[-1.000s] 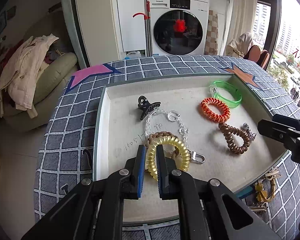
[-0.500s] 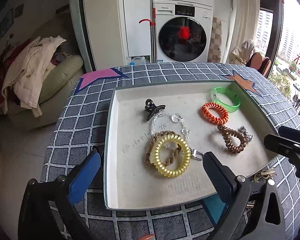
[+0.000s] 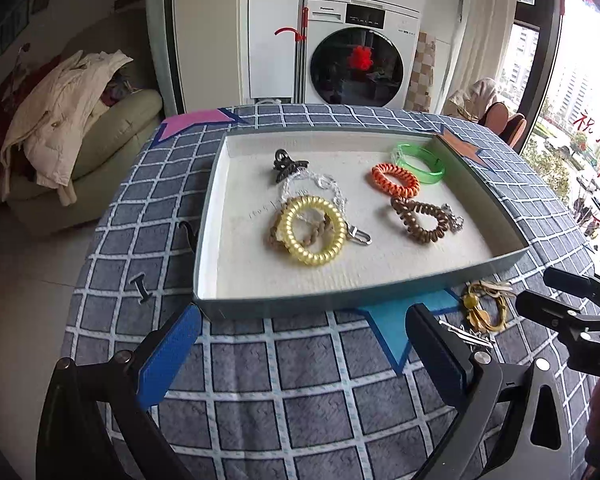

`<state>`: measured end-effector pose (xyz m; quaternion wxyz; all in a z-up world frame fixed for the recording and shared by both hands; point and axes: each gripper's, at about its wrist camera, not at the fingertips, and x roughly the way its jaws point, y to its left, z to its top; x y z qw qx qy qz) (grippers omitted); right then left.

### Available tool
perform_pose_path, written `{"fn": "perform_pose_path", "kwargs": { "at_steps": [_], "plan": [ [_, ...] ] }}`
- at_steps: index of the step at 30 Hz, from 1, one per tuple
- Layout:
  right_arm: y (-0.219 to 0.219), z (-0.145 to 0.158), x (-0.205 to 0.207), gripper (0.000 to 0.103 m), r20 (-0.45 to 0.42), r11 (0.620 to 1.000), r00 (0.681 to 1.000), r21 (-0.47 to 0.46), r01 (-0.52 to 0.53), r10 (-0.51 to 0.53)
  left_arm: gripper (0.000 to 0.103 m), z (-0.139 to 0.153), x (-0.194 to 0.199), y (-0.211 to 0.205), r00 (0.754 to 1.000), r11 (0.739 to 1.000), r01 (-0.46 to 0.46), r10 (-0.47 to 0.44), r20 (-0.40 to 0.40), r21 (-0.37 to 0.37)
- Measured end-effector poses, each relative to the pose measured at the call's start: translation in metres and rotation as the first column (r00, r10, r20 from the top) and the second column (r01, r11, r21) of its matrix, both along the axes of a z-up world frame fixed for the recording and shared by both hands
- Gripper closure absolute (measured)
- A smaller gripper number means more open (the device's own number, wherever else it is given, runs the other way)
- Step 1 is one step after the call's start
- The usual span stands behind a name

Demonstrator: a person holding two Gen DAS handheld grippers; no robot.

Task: Organize jewelry
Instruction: 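Move the left tool to the silver hair clip while the right approaches the keys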

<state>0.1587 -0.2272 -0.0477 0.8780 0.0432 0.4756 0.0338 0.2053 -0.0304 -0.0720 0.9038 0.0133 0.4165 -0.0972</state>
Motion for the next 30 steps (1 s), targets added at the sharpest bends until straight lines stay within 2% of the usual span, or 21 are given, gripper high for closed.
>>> {"fn": "perform_pose_path", "kwargs": {
  "at_steps": [7, 10, 12, 14, 19, 20, 21, 26, 29, 30],
  "plan": [
    [0.001, -0.014, 0.004, 0.024, -0.031, 0.998, 0.999, -0.049, -0.029, 0.027, 0.0, -0.016, -0.016, -0.011, 0.999, 1.0, 0.011, -0.011, -0.051, 0.008],
    [0.008, -0.02, 0.008, 0.031, -0.042, 0.993, 0.997, -0.093, -0.072, 0.068, 0.0, -0.019, -0.019, -0.01, 0.998, 1.0, 0.005, -0.004, -0.061, 0.011],
    [0.011, -0.024, 0.011, 0.043, -0.049, 0.99, 0.996, -0.11, -0.084, 0.079, 0.0, -0.019, -0.02, -0.009, 0.998, 1.0, 0.0, 0.001, -0.061, 0.012],
    [0.011, -0.027, 0.015, 0.049, -0.052, 0.99, 0.996, -0.111, -0.083, 0.078, 0.0, -0.019, -0.02, -0.008, 0.998, 1.0, -0.005, 0.006, -0.06, 0.01],
    [0.017, -0.029, 0.019, 0.051, -0.037, 0.988, 0.996, -0.128, -0.081, 0.077, 0.0, -0.02, -0.018, -0.008, 0.998, 1.0, -0.006, 0.006, -0.068, 0.008],
    [0.019, -0.028, 0.018, 0.058, -0.039, 0.988, 0.996, -0.125, -0.085, 0.081, 0.0, -0.02, -0.018, -0.008, 0.998, 1.0, -0.005, 0.006, -0.069, 0.007],
    [0.021, -0.028, 0.016, 0.059, -0.045, 0.988, 0.995, -0.127, -0.089, 0.084, 0.0, -0.02, -0.018, -0.007, 0.998, 1.0, -0.005, 0.006, -0.068, 0.007],
    [0.03, -0.026, 0.002, 0.059, -0.062, 0.987, 0.994, -0.125, -0.098, 0.091, 0.0, -0.02, -0.016, -0.01, 0.997, 1.0, -0.003, 0.002, -0.08, -0.009],
    [0.033, -0.024, -0.008, 0.074, -0.082, 0.988, 0.991, -0.111, -0.11, 0.102, 0.0, -0.02, -0.016, -0.017, 0.996, 1.0, 0.014, -0.014, -0.085, -0.007],
    [0.032, -0.024, -0.012, 0.075, -0.089, 0.989, 0.991, -0.103, -0.107, 0.098, 0.0, -0.02, -0.016, -0.02, 0.996, 1.0, 0.02, -0.02, -0.085, -0.006]
  ]
}}
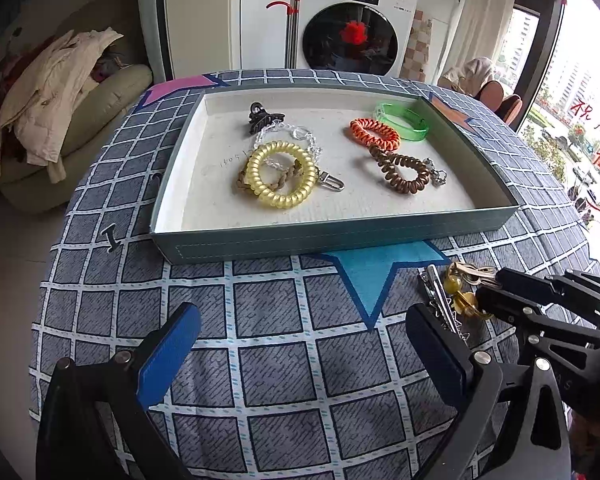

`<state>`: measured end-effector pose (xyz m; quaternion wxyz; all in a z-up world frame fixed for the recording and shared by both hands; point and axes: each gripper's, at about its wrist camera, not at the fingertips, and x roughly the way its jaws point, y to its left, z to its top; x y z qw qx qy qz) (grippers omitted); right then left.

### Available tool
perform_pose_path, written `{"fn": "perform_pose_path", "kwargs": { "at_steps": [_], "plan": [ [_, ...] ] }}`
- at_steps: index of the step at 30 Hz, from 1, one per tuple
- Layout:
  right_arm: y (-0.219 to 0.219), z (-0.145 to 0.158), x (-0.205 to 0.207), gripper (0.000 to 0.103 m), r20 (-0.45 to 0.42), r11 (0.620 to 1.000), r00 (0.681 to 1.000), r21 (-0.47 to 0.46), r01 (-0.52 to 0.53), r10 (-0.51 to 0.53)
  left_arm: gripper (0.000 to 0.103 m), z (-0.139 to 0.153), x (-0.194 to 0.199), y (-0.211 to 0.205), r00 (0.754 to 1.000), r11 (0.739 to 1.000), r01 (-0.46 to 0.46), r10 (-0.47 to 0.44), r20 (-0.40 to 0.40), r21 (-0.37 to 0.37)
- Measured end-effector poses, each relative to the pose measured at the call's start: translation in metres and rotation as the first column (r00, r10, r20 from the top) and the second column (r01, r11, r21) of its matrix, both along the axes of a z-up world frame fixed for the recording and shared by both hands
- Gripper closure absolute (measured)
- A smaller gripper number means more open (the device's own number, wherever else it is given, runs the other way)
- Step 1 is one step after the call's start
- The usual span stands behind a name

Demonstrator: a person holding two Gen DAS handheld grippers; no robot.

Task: Organize jewelry
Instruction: 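Move the left tool to the silver hair clip while the right approaches the keys, then grasp the silver hair clip with the left tool while the right grasps the rabbit charm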

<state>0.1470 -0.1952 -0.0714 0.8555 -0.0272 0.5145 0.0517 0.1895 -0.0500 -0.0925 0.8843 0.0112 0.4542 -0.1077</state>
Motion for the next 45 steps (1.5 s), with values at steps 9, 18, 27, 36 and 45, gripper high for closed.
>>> {"fn": "perform_pose_path", "kwargs": {
  "at_steps": [9, 18, 27, 36, 45],
  "plan": [
    [-0.024, 0.011, -0.01, 0.07, 0.025, 0.997, 0.999, 0.075, 0.025, -0.027, 0.0, 0.0, -0.008, -0.03, 0.996, 0.996, 0.089, -0.089, -0.021, -0.002],
    [-0.008, 0.004, 0.003, 0.068, 0.024, 0.979, 0.979, 0.002, -0.204, 0.204, 0.0, -0.01, -0.012, -0.053, 0.986, 0.984, 0.163, -0.16, -0.043, 0.075],
    [-0.035, -0.001, 0.013, 0.084, 0.0, 0.999, 1.0, 0.042, 0.01, -0.01, 0.0, -0.012, 0.002, -0.042, 0.995, 0.989, 0.095, -0.094, -0.015, 0.114],
    [-0.06, 0.012, 0.013, 0.073, -0.005, 0.986, 0.998, 0.155, 0.064, -0.064, 0.0, -0.006, 0.009, -0.061, 0.984, 0.978, 0.18, -0.18, -0.012, 0.1],
    [-0.058, 0.005, 0.029, 0.073, -0.072, 0.955, 0.985, 0.245, 0.168, -0.155, 0.04, -0.008, 0.008, -0.076, 0.972, 0.969, 0.235, -0.236, -0.005, 0.07]
  ]
}}
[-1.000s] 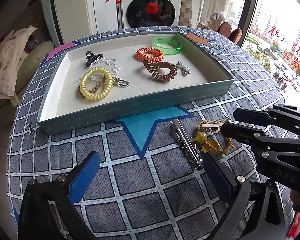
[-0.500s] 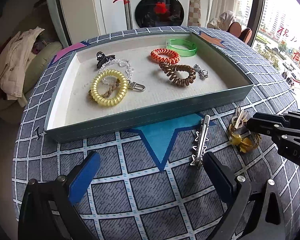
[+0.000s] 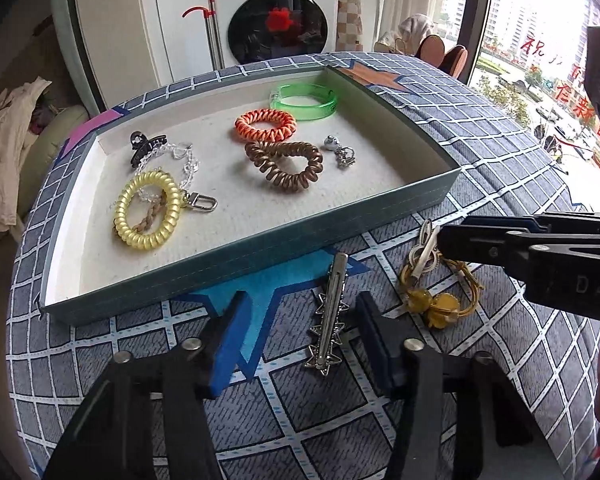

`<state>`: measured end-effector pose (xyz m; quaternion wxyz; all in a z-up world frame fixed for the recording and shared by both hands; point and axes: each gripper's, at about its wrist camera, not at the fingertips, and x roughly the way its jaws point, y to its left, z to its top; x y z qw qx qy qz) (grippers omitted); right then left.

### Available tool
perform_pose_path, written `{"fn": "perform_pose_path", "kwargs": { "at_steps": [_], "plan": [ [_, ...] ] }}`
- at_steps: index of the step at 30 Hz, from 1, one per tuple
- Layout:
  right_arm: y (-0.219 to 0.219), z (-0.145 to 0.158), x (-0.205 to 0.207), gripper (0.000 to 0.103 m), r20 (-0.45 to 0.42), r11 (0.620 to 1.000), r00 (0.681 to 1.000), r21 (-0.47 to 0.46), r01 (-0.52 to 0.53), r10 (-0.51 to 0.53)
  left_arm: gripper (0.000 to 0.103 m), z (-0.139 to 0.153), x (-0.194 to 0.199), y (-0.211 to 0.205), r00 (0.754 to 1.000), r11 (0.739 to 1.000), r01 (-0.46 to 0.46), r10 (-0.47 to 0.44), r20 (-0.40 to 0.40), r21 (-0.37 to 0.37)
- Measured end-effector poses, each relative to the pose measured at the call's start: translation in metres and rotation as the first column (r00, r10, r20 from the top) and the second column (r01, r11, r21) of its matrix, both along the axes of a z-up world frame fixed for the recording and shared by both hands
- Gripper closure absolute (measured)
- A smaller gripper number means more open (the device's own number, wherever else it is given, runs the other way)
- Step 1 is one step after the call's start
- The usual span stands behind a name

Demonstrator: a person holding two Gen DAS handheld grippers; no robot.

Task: Organize jewelry
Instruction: 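Grasp the silver hair clip with the left tool while the right grasps the rabbit charm, then carry the hair clip and rabbit charm over the tray with both tools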

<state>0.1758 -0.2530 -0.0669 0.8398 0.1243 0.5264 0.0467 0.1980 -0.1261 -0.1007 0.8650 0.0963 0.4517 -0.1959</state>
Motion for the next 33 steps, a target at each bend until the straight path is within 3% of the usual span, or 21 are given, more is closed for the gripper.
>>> {"fn": "perform_pose_path", "kwargs": {
  "at_steps": [1, 2, 4, 7, 10, 11, 14, 21, 27, 29, 32, 33],
  "plan": [
    [0.002, -0.001, 0.001, 0.073, -0.007, 1.0, 1.0, -0.003, 0.006, -0.006, 0.059, 0.001, -0.001, 0.0, 1.0, 1.0, 0.011, -0.011, 0.007, -0.001],
    [0.004, -0.003, 0.004, 0.073, -0.014, 1.0, 1.0, -0.008, 0.012, -0.012, 0.066, 0.001, -0.002, 0.001, 1.0, 1.0, 0.013, -0.013, 0.011, 0.001],
    [0.01, -0.007, 0.007, 0.07, -0.028, 1.0, 0.999, -0.018, 0.02, -0.02, 0.066, 0.002, -0.001, 0.005, 1.0, 1.0, 0.006, -0.006, 0.004, -0.012],
    [0.025, -0.006, 0.009, 0.064, -0.009, 0.994, 1.0, -0.107, 0.011, -0.012, 0.066, 0.002, -0.001, 0.012, 1.0, 1.0, -0.01, 0.01, -0.001, -0.021],
    [0.04, -0.008, 0.009, 0.064, -0.005, 0.977, 1.0, -0.21, -0.018, 0.017, 0.066, 0.002, -0.003, 0.019, 1.0, 0.999, -0.02, 0.02, -0.006, -0.033],
    [0.043, -0.007, 0.009, 0.07, 0.004, 0.974, 1.0, -0.224, -0.027, 0.028, 0.066, 0.002, -0.004, 0.022, 1.0, 0.999, -0.022, 0.022, -0.007, -0.037],
    [0.038, -0.005, 0.005, 0.094, 0.03, 0.98, 0.999, -0.2, -0.007, 0.013, 0.066, 0.002, -0.005, 0.03, 0.999, 0.998, -0.033, 0.032, -0.018, -0.057],
    [0.008, 0.01, -0.009, 0.094, 0.09, 0.998, 0.995, -0.029, 0.049, -0.046, 0.066, 0.004, -0.007, 0.045, 0.998, 0.992, -0.056, 0.052, -0.041, -0.109],
    [-0.005, 0.013, -0.013, 0.094, 0.081, 0.993, 0.994, 0.104, 0.06, -0.069, 0.066, 0.009, -0.008, 0.058, 0.997, 0.987, -0.072, 0.066, -0.046, -0.144],
    [-0.004, 0.007, -0.01, 0.094, 0.047, 0.993, 0.998, 0.117, 0.036, -0.042, 0.066, 0.01, -0.01, 0.061, 0.997, 0.987, -0.075, 0.069, -0.043, -0.141],
    [-0.005, 0.001, -0.01, 0.092, 0.012, 0.997, 0.999, 0.054, 0.051, -0.052, 0.066, 0.01, -0.011, 0.063, 0.997, 0.987, -0.076, 0.071, -0.041, -0.139],
    [-0.007, -0.001, -0.01, 0.088, 0.004, 0.997, 0.998, 0.051, 0.059, -0.059, 0.066, 0.01, -0.011, 0.064, 0.997, 0.987, -0.077, 0.071, -0.041, -0.139]
  ]
}}
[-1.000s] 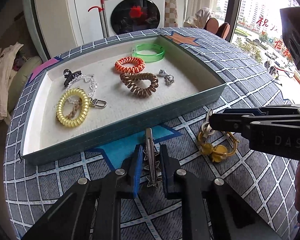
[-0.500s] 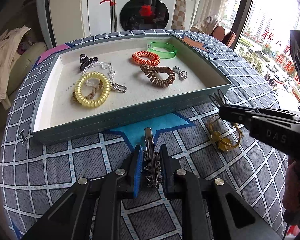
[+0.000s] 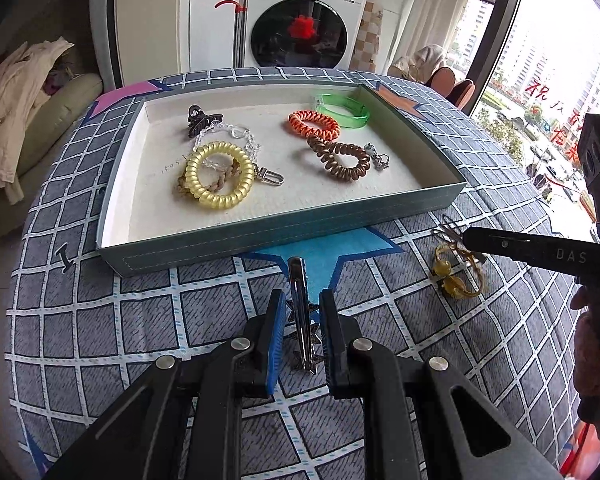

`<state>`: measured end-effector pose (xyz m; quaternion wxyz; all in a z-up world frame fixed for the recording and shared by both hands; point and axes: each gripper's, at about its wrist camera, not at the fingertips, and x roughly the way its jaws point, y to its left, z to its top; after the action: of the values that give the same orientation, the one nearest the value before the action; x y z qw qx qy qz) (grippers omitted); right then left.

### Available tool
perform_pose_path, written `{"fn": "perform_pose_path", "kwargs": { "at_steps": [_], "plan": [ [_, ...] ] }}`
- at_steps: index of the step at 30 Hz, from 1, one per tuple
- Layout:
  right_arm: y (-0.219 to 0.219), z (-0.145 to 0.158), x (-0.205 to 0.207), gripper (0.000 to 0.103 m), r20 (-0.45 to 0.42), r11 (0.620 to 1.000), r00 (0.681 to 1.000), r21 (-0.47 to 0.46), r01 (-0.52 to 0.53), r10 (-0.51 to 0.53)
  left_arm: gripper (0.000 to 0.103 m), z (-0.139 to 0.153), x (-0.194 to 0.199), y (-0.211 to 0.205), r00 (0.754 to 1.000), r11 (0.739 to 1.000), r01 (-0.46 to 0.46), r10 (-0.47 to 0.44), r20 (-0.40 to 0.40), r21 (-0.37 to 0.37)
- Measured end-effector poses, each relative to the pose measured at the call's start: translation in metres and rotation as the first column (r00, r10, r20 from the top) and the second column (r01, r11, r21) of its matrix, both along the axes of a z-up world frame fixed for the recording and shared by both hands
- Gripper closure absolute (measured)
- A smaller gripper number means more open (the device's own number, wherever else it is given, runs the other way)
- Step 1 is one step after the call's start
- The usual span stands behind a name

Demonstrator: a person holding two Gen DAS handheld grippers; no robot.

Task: Organize jewelry
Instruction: 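Carry the hair clip and rabbit charm over the tray with both tools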

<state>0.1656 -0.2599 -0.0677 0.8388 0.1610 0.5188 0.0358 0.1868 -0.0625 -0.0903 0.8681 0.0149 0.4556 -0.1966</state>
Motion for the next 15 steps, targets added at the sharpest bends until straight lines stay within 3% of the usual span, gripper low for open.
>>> {"fn": "perform_pose_path", "kwargs": {
  "at_steps": [1, 3, 4, 11, 13, 14, 15],
  "plan": [
    [-0.003, -0.001, -0.001, 0.083, -0.005, 1.0, 1.0, 0.004, 0.013, -0.013, 0.066, 0.0, 0.0, 0.0, 1.0, 1.0, 0.0, 0.0, -0.001, -0.001],
    [-0.007, -0.001, -0.001, 0.052, 0.0, 0.999, 0.999, 0.005, 0.036, -0.036, 0.066, 0.0, 0.0, 0.0, 1.0, 1.0, 0.001, -0.001, 0.0, 0.001],
    [-0.008, -0.001, -0.001, 0.05, 0.007, 0.999, 0.999, -0.001, 0.04, -0.04, 0.066, 0.0, 0.0, 0.0, 1.0, 1.0, 0.001, -0.001, -0.001, -0.001],
    [0.01, -0.005, 0.015, 0.052, -0.016, 0.993, 1.0, -0.115, 0.011, -0.013, 0.066, 0.0, -0.001, -0.001, 1.0, 1.0, -0.002, 0.002, 0.001, 0.004],
    [0.027, -0.007, 0.018, 0.055, -0.024, 0.976, 0.999, -0.215, -0.032, 0.028, 0.066, 0.0, -0.001, -0.001, 1.0, 1.0, -0.002, 0.001, 0.002, 0.005],
    [0.036, -0.008, 0.017, 0.06, -0.029, 0.958, 0.998, -0.281, -0.055, 0.049, 0.066, 0.0, -0.001, -0.001, 1.0, 1.0, -0.002, 0.002, 0.003, 0.006],
    [0.042, -0.008, 0.017, 0.071, -0.024, 0.946, 0.997, -0.316, -0.077, 0.073, 0.066, 0.0, -0.001, 0.0, 1.0, 1.0, -0.002, 0.002, 0.002, 0.005]
  ]
}}
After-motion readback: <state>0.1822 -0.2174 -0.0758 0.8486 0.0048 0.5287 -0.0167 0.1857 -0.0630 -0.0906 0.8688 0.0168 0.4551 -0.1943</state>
